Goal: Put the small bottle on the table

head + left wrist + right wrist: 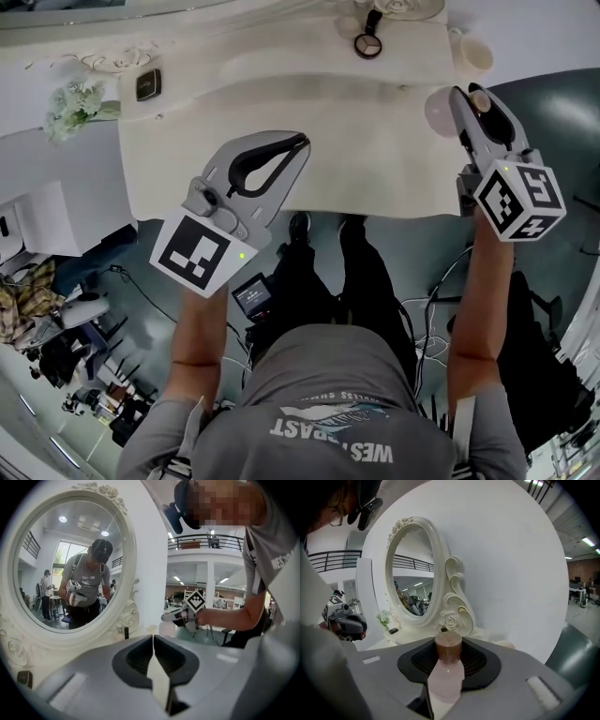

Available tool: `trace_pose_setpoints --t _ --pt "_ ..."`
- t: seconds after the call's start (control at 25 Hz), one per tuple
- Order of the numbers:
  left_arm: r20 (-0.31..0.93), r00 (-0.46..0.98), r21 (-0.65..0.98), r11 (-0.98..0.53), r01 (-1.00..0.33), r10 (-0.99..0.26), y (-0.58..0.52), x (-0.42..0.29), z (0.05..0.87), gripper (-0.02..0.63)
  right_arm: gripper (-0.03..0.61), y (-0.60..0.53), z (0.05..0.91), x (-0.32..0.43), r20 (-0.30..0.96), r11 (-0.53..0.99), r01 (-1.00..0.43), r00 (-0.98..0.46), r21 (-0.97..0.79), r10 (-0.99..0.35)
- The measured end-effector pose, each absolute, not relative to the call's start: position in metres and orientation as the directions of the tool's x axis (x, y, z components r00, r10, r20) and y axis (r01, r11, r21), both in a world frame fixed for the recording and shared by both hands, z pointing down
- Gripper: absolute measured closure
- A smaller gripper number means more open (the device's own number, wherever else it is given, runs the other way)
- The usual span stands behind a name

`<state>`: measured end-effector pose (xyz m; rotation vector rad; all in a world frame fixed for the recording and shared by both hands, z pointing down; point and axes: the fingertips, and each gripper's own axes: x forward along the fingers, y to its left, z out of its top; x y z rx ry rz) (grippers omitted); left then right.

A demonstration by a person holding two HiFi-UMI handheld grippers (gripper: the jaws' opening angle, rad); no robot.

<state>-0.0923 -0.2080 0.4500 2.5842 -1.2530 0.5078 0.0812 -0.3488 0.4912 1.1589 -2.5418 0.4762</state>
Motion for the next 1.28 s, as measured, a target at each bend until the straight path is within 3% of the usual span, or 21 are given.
trace_pose_setpoints --t 0.68,1.28 --pt "0.423 0.563 0.103 -0.580 -0.808 -0.710 -0.226 -0.101 0.505 0.604 0.443 -0.403 0.543 0.050 0.383 0.646 -0.749 -0.645 -0.148 -0.661" --pt "0.432 0.564 0.129 -0.570 -0.811 -0.704 -0.234 -0.105 0.533 0.604 0.443 -0.421 0.543 0.029 0.256 0.682 -0.730 -0.668 -0.041 -0.699"
